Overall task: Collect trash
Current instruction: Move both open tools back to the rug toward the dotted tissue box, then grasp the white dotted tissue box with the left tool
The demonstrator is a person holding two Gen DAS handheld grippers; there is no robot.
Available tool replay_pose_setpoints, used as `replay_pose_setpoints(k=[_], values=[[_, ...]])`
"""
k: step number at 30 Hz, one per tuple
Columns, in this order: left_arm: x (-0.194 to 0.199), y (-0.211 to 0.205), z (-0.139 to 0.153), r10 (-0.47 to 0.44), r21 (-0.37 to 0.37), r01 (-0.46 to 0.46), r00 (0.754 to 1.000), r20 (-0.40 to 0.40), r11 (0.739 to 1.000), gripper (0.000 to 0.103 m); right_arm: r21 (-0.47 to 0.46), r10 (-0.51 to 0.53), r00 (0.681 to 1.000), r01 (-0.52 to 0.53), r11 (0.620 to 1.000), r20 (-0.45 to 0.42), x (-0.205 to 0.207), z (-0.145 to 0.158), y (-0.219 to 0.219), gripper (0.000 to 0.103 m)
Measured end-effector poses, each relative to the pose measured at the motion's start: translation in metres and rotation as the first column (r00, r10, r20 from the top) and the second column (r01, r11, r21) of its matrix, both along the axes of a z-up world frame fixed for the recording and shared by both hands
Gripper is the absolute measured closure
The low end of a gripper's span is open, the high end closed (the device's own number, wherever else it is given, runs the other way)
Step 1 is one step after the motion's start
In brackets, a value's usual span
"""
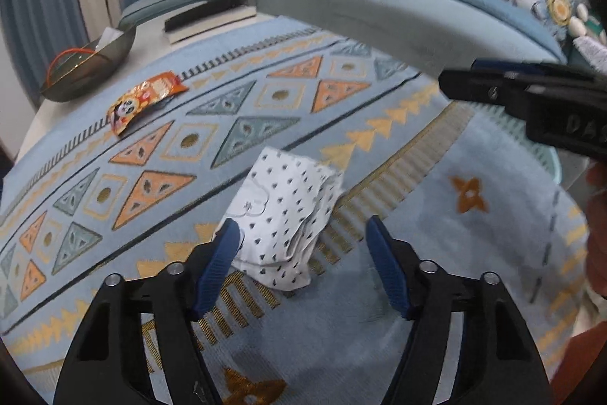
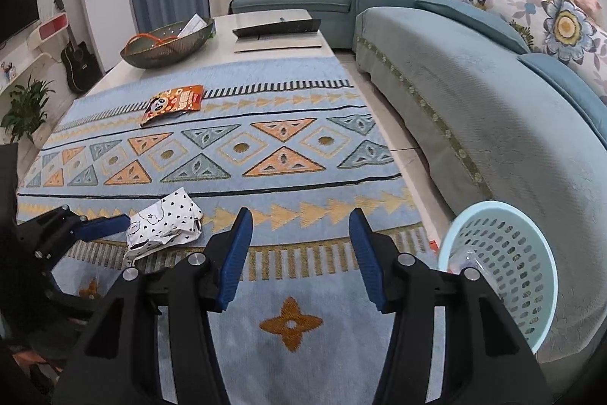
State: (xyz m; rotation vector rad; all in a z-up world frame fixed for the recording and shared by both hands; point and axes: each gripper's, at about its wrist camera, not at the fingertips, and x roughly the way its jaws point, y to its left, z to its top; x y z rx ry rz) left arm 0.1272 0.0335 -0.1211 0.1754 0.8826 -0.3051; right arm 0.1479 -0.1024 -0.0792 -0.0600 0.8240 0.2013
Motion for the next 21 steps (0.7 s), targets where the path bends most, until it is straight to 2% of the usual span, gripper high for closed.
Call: replay_pose_setpoints(k=[3,5,7,10,13,16,17,20,21], values=[[0.005,0.004,-0.003,0.016,-0.030,-0.017,1.000,-0.011,0.999,0.054,-0.008,0.012,1.000,-0.012,1.000,-0.007,0.003,-0.004,0.006,0.054],[0.008,0.008,-0.002,0.032,-0.034,-0.033,0.999,-0.013,0.999,0.082,-0.012,0.017,1.000,-0.018,1.000,-0.010,0.005,-0.005,0.009,0.054],[0.011,0.015,0.001,0.050,-0.054,-0.050,0.999,-0.015,0.997,0.096,-0.011,0.025,1.000,-0.025,1.000,-0.013,0.009,-0.004,0.014,0.054],[0.013,0.044,0.012,0.121,-0.173,-0.120,0.993,-0.006,0.978,0.098,0.012,0.045,0.999,-0.045,0.999,-0.017,0.020,0.001,0.023,0.054],[0.014,0.079,0.024,0.221,-0.250,-0.211,0.975,0.015,0.945,0.098,0.053,0.077,0.997,-0.075,0.996,-0.029,0.038,0.007,0.042,0.054],[0.013,0.106,0.035,0.298,-0.258,-0.273,0.952,0.067,0.927,0.098,0.061,0.098,0.995,-0.096,0.994,-0.026,0.057,0.008,0.067,0.053],[0.013,0.118,0.038,0.338,-0.257,-0.306,0.937,0.087,0.916,0.098,0.059,0.107,0.994,-0.105,0.993,-0.025,0.066,0.007,0.079,0.052],[0.009,0.144,0.040,0.404,-0.291,-0.358,0.908,0.113,0.887,0.098,0.071,0.126,0.991,-0.123,0.990,-0.034,0.085,0.004,0.107,0.040],[0.008,0.152,0.040,0.425,-0.306,-0.374,0.897,0.119,0.876,0.098,0.074,0.133,0.990,-0.130,0.989,-0.038,0.091,0.002,0.116,0.040]])
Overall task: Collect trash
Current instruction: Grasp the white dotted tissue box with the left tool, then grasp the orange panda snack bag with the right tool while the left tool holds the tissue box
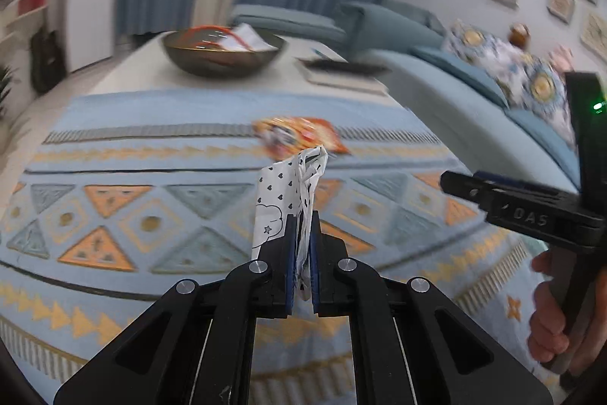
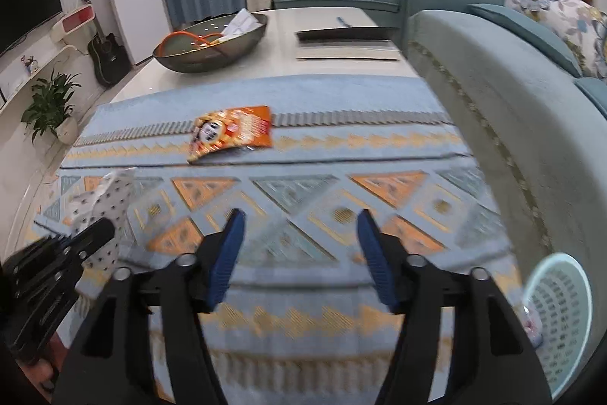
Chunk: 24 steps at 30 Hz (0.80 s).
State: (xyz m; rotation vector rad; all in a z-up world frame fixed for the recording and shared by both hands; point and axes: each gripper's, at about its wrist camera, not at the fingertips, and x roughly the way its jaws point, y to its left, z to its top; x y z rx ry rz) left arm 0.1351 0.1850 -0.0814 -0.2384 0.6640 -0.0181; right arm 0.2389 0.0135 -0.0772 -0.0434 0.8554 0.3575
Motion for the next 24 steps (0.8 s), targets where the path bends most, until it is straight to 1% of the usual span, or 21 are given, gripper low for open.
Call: replay_pose_setpoints(k=[4,6,8,10,12,13,14,16,19,21,22,24], values=[[-0.004,0.028,-0.006,0.116,-0.049,-0.114,0.992,0.050,0.992,0.098,-0.016,0.033,0.999,-0.033,0.999,-0.013,0.027,-0.008,0.047,0.040],[-0.004,0.036,-0.007,0.152,-0.073,-0.148,0.988,0.043,0.986,0.098,-0.019,0.031,0.999,-0.032,0.999,-0.029,0.041,-0.013,0.067,0.040],[-0.006,0.041,-0.006,0.177,-0.096,-0.172,0.983,0.047,0.980,0.098,0.010,0.033,0.997,-0.032,0.999,-0.072,0.059,-0.021,0.087,0.040],[-0.008,0.043,-0.005,0.194,-0.075,-0.190,0.980,0.045,0.979,0.098,0.027,0.037,0.996,-0.035,0.999,-0.087,0.070,-0.026,0.107,0.040],[-0.008,0.045,-0.006,0.201,-0.083,-0.197,0.979,0.037,0.977,0.098,0.013,0.038,0.996,-0.037,0.999,-0.083,0.076,-0.030,0.122,0.037],[-0.010,0.046,-0.006,0.202,-0.094,-0.198,0.979,0.034,0.976,0.098,-0.011,0.031,0.997,-0.032,0.999,-0.077,0.079,-0.032,0.131,0.029],[-0.010,0.047,-0.007,0.202,-0.106,-0.198,0.979,0.028,0.974,0.098,-0.053,0.022,0.998,-0.025,0.998,-0.066,0.082,-0.035,0.142,0.026],[-0.009,0.048,-0.009,0.200,-0.117,-0.197,0.980,0.016,0.973,0.098,-0.093,0.026,0.997,-0.032,0.995,-0.072,0.089,-0.043,0.156,0.026],[-0.010,0.052,-0.012,0.205,-0.138,-0.201,0.979,0.010,0.970,0.098,-0.100,0.014,0.994,-0.025,0.995,-0.107,0.097,-0.056,0.161,0.026],[-0.008,0.056,-0.015,0.211,-0.162,-0.209,0.977,-0.005,0.964,0.098,-0.126,-0.014,0.991,-0.003,0.992,-0.135,0.103,-0.069,0.161,0.026],[-0.008,0.058,-0.016,0.216,-0.168,-0.215,0.976,-0.011,0.962,0.098,-0.120,-0.023,0.993,0.008,0.993,-0.117,0.101,-0.068,0.158,0.026],[-0.008,0.062,-0.019,0.225,-0.192,-0.225,0.974,-0.022,0.955,0.098,-0.118,-0.025,0.993,0.011,0.993,-0.112,0.101,-0.064,0.158,0.028]])
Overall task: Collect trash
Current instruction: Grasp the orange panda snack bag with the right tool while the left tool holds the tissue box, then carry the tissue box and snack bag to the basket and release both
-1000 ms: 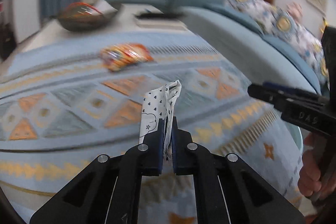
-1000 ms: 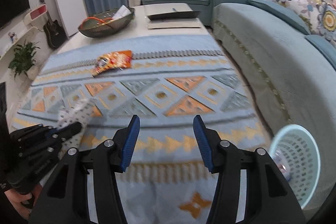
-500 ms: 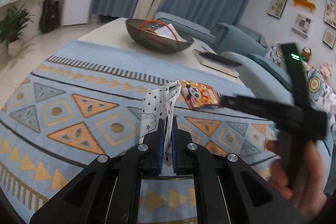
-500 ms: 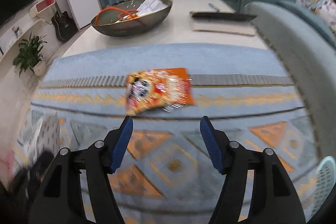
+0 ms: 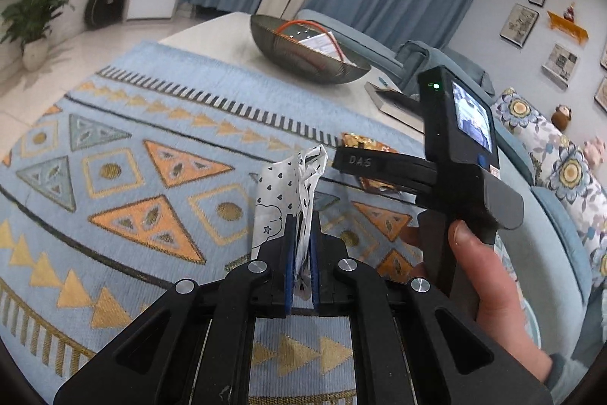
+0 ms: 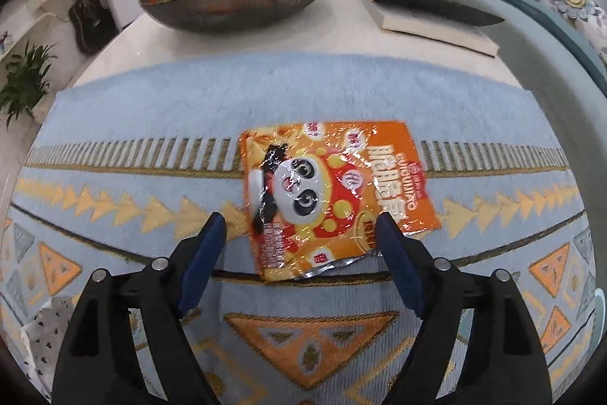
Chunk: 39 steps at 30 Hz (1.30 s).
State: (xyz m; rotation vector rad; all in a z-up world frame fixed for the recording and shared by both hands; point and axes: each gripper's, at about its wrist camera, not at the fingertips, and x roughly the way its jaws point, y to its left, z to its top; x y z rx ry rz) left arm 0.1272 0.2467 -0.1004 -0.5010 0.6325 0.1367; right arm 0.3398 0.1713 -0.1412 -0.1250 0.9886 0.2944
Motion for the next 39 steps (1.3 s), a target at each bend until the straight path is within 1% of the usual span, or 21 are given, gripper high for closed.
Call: replay_pose_setpoints(k=[3,5,6,8,9,11,14,18,19,21,24,27,28,29,31,33,35,37,39], values=[[-0.002,0.001,0.001,0.013,-0.008,-0.013,1.000,0.002,1.000,0.098,0.003,0.019,1.000,-0.019,1.000,0.020,-0.003,0.005,0.003,0.044],[-0.003,-0.001,0.002,0.020,0.003,-0.020,1.000,0.002,1.000,0.098,0.012,0.020,0.999,-0.021,1.000,0.028,-0.005,0.007,0.003,0.062],[-0.002,-0.001,0.002,0.020,0.007,-0.020,1.000,0.001,1.000,0.098,0.020,0.024,0.999,-0.025,0.999,0.028,-0.004,0.008,0.003,0.066],[-0.002,-0.004,0.002,0.019,0.023,-0.019,1.000,-0.001,1.000,0.098,0.031,0.039,0.999,-0.040,0.999,0.027,-0.004,0.011,0.003,0.081],[-0.002,-0.005,0.002,0.019,0.031,-0.019,1.000,-0.001,0.999,0.098,0.035,0.047,0.999,-0.048,0.998,0.024,-0.004,0.012,0.003,0.084],[-0.002,-0.006,0.003,0.016,0.040,-0.016,1.000,0.004,0.999,0.098,0.035,0.059,0.998,-0.059,0.998,0.009,-0.002,0.016,0.001,0.095],[-0.002,-0.007,0.003,0.014,0.043,-0.014,1.000,0.008,0.999,0.098,0.072,0.070,0.998,-0.070,0.995,0.005,-0.003,0.031,-0.010,0.097],[-0.001,-0.007,0.003,0.011,0.049,-0.011,1.000,0.007,0.999,0.098,0.075,0.085,0.994,-0.090,0.993,0.062,-0.024,0.061,-0.032,0.098],[-0.001,-0.008,0.003,0.008,0.052,-0.008,1.000,0.007,0.999,0.098,0.081,0.085,0.993,-0.091,0.993,0.077,-0.030,0.073,-0.043,0.098],[-0.001,-0.008,0.004,0.002,0.058,-0.003,1.000,0.011,0.998,0.098,0.094,0.084,0.992,-0.093,0.991,0.096,-0.043,0.085,-0.056,0.098],[-0.003,-0.010,0.005,-0.010,0.065,0.008,1.000,0.024,0.998,0.098,0.115,0.076,0.988,-0.091,0.989,0.132,-0.064,0.113,-0.088,0.098],[-0.006,-0.013,0.008,-0.021,0.083,0.017,0.999,0.044,0.996,0.098,0.145,0.075,0.986,-0.098,0.985,0.151,-0.086,0.132,-0.118,0.098],[-0.007,-0.014,0.009,-0.027,0.078,0.024,0.999,0.042,0.997,0.098,0.155,0.077,0.984,-0.102,0.983,0.159,-0.098,0.138,-0.130,0.098],[-0.010,-0.016,0.011,-0.038,0.055,0.036,0.998,0.041,0.998,0.098,0.164,0.080,0.983,-0.107,0.981,0.166,-0.108,0.145,-0.140,0.098],[-0.020,-0.023,0.018,-0.065,0.040,0.063,0.997,0.049,0.997,0.098,0.171,0.084,0.979,-0.116,0.978,0.184,-0.129,0.154,-0.158,0.098],[-0.031,-0.038,0.030,-0.109,0.056,0.106,0.992,0.057,0.993,0.098,0.182,0.077,0.976,-0.115,0.976,0.204,-0.153,0.164,-0.182,0.098],[-0.041,-0.056,0.046,-0.161,0.077,0.156,0.984,0.076,0.985,0.098,0.193,0.063,0.974,-0.107,0.975,0.218,-0.171,0.170,-0.198,0.098],[-0.049,-0.076,0.064,-0.210,0.094,0.201,0.972,0.104,0.975,0.098,0.204,0.047,0.970,-0.098,0.974,0.238,-0.186,0.179,-0.222,0.098],[-0.054,-0.102,0.087,-0.267,0.113,0.253,0.954,0.135,0.961,0.098,0.212,0.032,0.966,-0.088,0.973,0.255,-0.200,0.189,-0.244,0.098]])
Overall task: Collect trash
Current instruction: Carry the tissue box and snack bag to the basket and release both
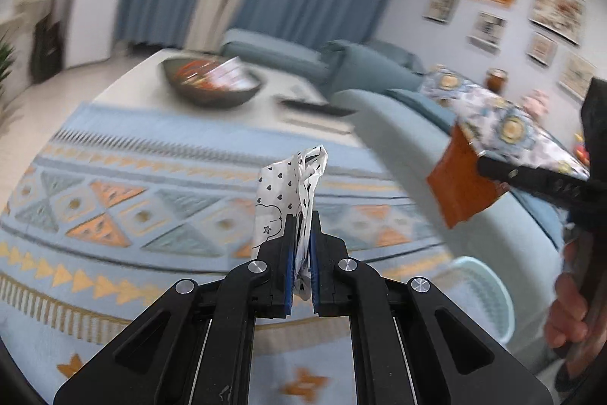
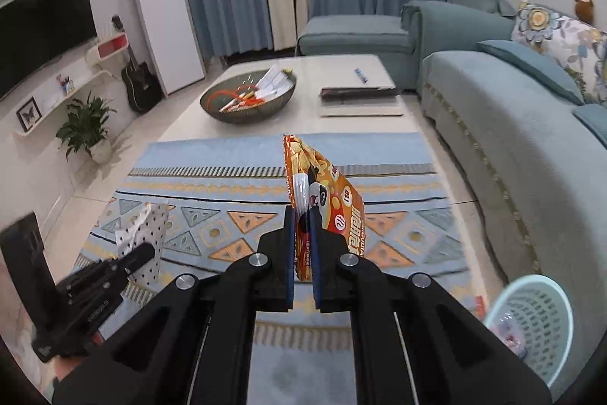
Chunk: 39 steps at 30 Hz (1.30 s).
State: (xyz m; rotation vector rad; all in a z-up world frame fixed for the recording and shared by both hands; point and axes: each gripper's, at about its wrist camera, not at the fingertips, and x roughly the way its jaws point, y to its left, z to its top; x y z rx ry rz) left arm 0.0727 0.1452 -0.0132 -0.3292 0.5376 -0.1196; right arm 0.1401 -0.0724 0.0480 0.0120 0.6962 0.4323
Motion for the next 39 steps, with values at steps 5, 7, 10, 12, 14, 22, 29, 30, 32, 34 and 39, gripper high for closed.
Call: replay_pose_setpoints(k=[5,7,10,12,14,22,29,30,32,34,39], values=[[-0.003,-0.076,0.049,-0.150,0.035,0.148,0.986,0.074,0.988,0.098,0.016,-0.072,0.996,0.071,0.997,0.045,-0.033,0.024,-0.071,0.098],[0.000,-0.113,0.061,-0.216,0.036,0.214,0.973,0.083,0.976,0.098,0.021,-0.105,0.993,0.104,0.994,0.052,-0.044,0.026,-0.100,0.098],[0.005,-0.159,0.067,-0.286,0.059,0.282,0.955,0.078,0.958,0.098,0.028,-0.169,0.985,0.168,0.985,0.044,-0.056,0.019,-0.145,0.098],[0.011,-0.199,0.065,-0.345,0.080,0.340,0.937,0.058,0.937,0.098,0.034,-0.211,0.977,0.210,0.977,0.027,-0.060,0.010,-0.173,0.098],[0.014,-0.233,0.059,-0.382,0.126,0.375,0.924,0.035,0.919,0.098,0.061,-0.253,0.967,0.253,0.965,-0.010,-0.062,-0.005,-0.204,0.098],[0.040,-0.335,0.015,-0.549,0.100,0.560,0.828,-0.117,0.822,0.098,0.071,-0.463,0.871,0.479,0.875,-0.164,-0.060,-0.090,-0.300,0.098],[0.066,-0.378,-0.039,-0.625,-0.011,0.638,0.750,-0.215,0.770,0.098,0.072,-0.514,0.810,0.552,0.831,-0.282,-0.055,-0.157,-0.333,0.097],[0.067,-0.384,-0.043,-0.629,-0.006,0.643,0.747,-0.216,0.766,0.097,0.072,-0.516,0.807,0.556,0.828,-0.288,-0.053,-0.161,-0.336,0.097],[0.071,-0.392,-0.050,-0.627,-0.002,0.642,0.749,-0.213,0.767,0.084,0.065,-0.520,0.802,0.559,0.826,-0.294,-0.051,-0.168,-0.338,0.096],[0.075,-0.397,-0.054,-0.626,-0.009,0.639,0.749,-0.219,0.769,0.065,0.059,-0.523,0.799,0.562,0.825,-0.296,-0.054,-0.171,-0.341,0.088],[0.072,-0.390,-0.048,-0.621,-0.014,0.634,0.754,-0.216,0.774,0.049,0.074,-0.538,0.797,0.575,0.815,-0.275,-0.058,-0.162,-0.351,0.050]])
